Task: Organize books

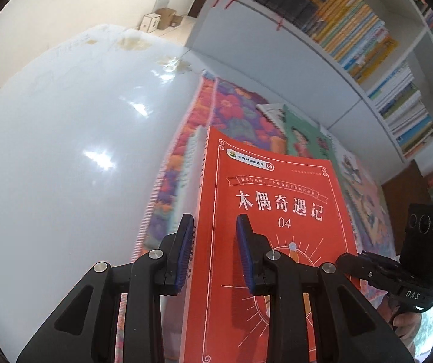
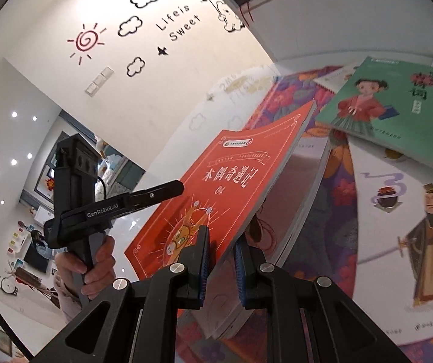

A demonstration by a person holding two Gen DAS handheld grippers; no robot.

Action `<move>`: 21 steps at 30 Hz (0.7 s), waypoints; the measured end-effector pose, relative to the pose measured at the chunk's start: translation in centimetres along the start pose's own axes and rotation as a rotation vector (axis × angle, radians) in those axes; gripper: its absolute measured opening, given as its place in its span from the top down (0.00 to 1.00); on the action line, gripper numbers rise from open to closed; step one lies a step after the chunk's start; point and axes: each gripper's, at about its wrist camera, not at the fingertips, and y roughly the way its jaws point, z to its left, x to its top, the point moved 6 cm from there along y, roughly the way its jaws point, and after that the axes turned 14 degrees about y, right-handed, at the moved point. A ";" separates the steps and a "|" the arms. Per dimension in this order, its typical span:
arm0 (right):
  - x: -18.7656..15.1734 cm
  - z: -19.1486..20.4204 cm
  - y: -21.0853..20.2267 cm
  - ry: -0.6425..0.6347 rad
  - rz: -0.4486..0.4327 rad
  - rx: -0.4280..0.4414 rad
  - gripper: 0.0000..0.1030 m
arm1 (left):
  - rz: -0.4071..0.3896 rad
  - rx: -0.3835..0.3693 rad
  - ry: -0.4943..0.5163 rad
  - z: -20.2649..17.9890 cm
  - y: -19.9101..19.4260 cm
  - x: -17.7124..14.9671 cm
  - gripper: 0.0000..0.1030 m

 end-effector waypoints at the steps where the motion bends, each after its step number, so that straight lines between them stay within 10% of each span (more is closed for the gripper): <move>1: 0.0 -0.1 0.5 0.002 0.007 -0.004 0.86 | 0.004 0.002 -0.003 0.2 0.2 -0.1 0.74; 21: -0.6 -2.0 2.4 0.062 -0.005 -0.057 0.82 | 0.080 0.110 0.097 0.1 1.9 -0.3 0.71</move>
